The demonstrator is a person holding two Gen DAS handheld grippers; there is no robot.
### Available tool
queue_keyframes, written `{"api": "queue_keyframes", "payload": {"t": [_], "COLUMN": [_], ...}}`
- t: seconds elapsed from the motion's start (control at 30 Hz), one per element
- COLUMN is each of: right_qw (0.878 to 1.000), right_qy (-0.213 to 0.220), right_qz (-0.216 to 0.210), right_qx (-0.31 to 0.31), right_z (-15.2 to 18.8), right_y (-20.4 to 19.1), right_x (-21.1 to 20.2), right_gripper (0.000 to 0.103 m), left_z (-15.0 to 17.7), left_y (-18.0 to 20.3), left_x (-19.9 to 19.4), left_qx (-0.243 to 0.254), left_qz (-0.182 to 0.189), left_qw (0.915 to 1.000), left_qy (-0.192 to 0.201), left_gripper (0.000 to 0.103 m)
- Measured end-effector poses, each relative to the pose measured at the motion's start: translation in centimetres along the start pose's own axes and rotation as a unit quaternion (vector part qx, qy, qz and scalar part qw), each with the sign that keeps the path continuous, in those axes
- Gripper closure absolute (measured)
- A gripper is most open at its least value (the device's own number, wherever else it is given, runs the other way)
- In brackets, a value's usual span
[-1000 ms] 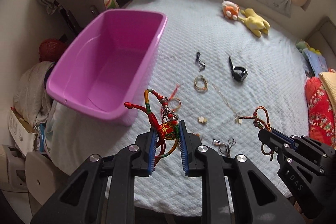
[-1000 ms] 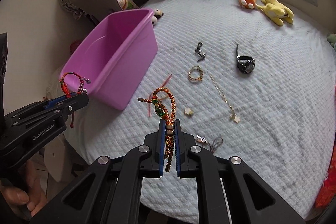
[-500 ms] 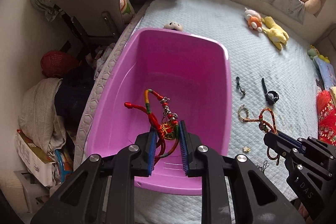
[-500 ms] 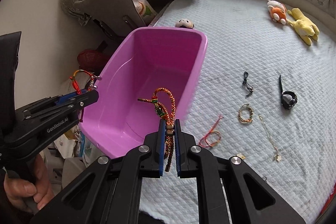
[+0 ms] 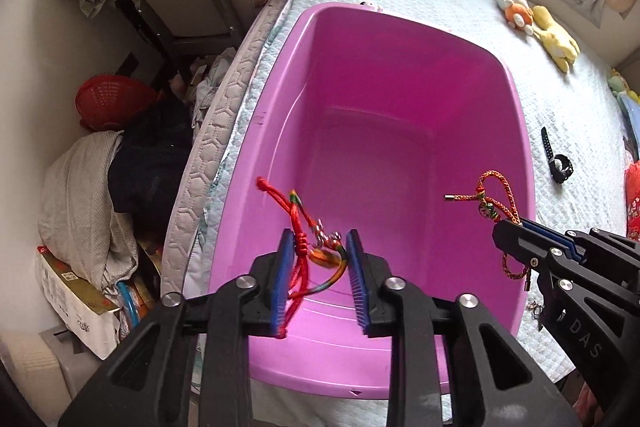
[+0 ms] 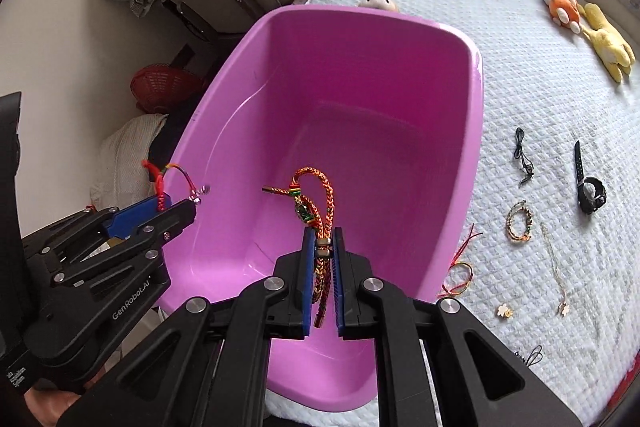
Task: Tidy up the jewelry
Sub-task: 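Carry both bracelets over the pink tub and open both tools to drop them, then withdraw both tools from the tub back over the remaining jewelry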
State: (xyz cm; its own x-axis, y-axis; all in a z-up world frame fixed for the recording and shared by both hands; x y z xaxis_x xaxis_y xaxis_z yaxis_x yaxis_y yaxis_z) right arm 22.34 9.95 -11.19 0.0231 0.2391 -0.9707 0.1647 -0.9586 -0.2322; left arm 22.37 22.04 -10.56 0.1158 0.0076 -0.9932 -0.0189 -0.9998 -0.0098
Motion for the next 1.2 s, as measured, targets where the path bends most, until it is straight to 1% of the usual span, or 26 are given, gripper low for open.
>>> {"api": "queue_keyframes", "payload": {"t": [0.03,0.07,0.1,0.17,0.27,0.43,0.6,0.7,0.9,0.93,1.0,1.13,1.2], "right_qw": [1.000,1.000,1.000,1.000,1.000,1.000,1.000,0.999,0.999,0.999,0.999,0.998,0.997], "right_qy": [-0.005,-0.007,-0.004,0.001,0.000,-0.001,0.001,0.005,0.015,0.017,0.024,0.033,0.036], "right_qz": [0.004,0.009,0.012,0.015,0.017,0.014,0.010,0.006,0.005,0.005,0.009,0.014,0.015], "right_qx": [0.002,0.004,0.005,0.007,0.011,0.020,0.028,0.033,0.040,0.043,0.048,0.060,0.069], "right_z": [-0.1,-0.2,-0.4,-0.4,-0.2,0.5,1.4,2.1,3.5,3.8,4.5,6.5,7.7], "right_y": [0.0,0.1,0.1,0.2,0.4,0.7,1.3,1.6,2.4,2.6,3.2,4.8,5.9], "right_x": [0.3,0.4,0.3,0.1,-0.1,-0.5,-1.1,-1.5,-2.8,-3.1,-3.6,-4.5,-4.9], "right_gripper": [0.090,0.077,0.064,0.060,0.060,0.059,0.059,0.056,0.056,0.055,0.049,0.048,0.046], "left_z": [-0.1,-0.2,-0.3,-0.5,-0.5,-0.3,0.0,0.4,1.4,1.5,1.8,2.5,2.8], "left_y": [-0.2,-0.4,-0.6,-0.7,-1.0,-1.2,-0.9,-0.5,0.3,0.5,1.0,2.1,2.8], "left_x": [0.2,0.2,0.1,0.2,0.6,0.6,-0.3,-0.9,-2.1,-2.4,-2.8,-3.9,-4.3], "left_qx": [-0.002,-0.005,-0.006,-0.005,-0.005,-0.015,-0.006,0.000,0.004,0.007,0.011,0.013,0.014], "left_qz": [0.002,0.004,0.003,0.001,0.001,0.009,0.003,-0.005,0.000,-0.001,-0.001,0.006,0.007], "left_qw": [1.0000,1.0000,1.0000,1.0000,1.0000,0.9998,1.0000,1.0000,0.9998,0.9998,0.9997,0.9992,0.9990], "left_qy": [-0.001,0.001,0.005,0.005,-0.005,-0.011,0.001,0.006,0.017,0.019,0.023,0.037,0.042], "left_gripper": [0.048,0.037,0.034,0.026,0.022,0.021,0.021,0.021,0.021,0.021,0.020,0.013,0.013]}}
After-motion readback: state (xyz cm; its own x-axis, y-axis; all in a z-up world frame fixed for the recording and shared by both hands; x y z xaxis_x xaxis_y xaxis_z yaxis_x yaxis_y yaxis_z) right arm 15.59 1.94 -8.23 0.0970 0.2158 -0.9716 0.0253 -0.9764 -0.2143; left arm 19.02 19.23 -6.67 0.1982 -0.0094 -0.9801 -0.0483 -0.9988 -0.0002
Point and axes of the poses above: each gripper's, at about its wrist camera, not at the fingertips, and x roughly the way its jaws point, y to its right, z to its underside, the point moved 8 cm from there along x, roughly the way its jaws point, and after that the axes turned 11 degrees about -y, right-handed, at the moved point
